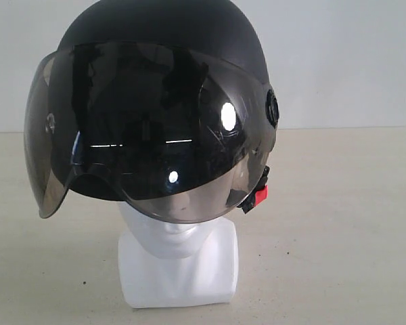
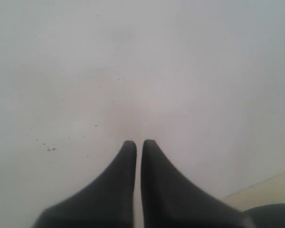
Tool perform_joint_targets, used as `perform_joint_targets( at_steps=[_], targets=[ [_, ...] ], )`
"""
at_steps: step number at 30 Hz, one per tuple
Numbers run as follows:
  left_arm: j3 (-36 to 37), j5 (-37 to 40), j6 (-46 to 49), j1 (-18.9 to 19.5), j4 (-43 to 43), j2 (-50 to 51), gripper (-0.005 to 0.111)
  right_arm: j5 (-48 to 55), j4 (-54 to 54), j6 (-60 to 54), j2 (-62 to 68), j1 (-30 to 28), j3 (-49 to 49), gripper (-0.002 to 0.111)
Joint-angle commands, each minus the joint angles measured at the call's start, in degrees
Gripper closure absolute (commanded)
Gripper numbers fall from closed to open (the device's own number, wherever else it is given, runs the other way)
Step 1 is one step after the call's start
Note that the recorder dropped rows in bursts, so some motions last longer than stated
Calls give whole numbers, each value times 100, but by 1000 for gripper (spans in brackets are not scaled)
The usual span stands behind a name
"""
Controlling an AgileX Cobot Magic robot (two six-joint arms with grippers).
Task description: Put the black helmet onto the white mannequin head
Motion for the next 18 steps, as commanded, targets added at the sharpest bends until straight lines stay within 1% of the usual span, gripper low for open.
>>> perform_joint_targets(
  at_steps=[1, 3, 4, 6, 7, 9, 11, 14, 17, 18],
  targets=[
    [-734, 753, 1256, -82, -898, 579, 102, -17, 45, -40, -25, 10, -45, 108],
    [-1020, 1112, 1853, -82, -1399, 799, 102, -17, 123, -40, -25, 10, -45, 108],
    [-1222, 1329, 2294, -82, -1860, 907, 102, -28, 202, -56, -25, 10, -45, 108],
    [-1510, 1651, 3339, -70, -2597, 1079, 102, -71, 364, -137, -3, 10, -61, 108],
    [-1659, 1930, 4072, -41, -3140, 1192, 102, -51, 500, -215, 9, 10, -94, 108],
    [-1965, 2481, 4932, 107, -3798, 1373, 102, 111, 931, -522, 81, 10, -235, 108],
    [-2234, 3118, 5251, 307, -4233, 1571, 102, 304, 1565, -935, 147, 10, -407, 108],
    [-2517, 3930, 5294, 706, -4455, 1894, 102, 767, 2349, -1549, 231, 10, -735, 108],
    [-2590, 4853, 5445, 1126, -4946, 2183, 102, 1115, 2698, -1658, 359, 10, -977, 108],
    [-2590, 5236, 5616, 1261, -5247, 2286, 102, 1236, 2730, -1658, 444, 10, -1055, 108]
  ],
)
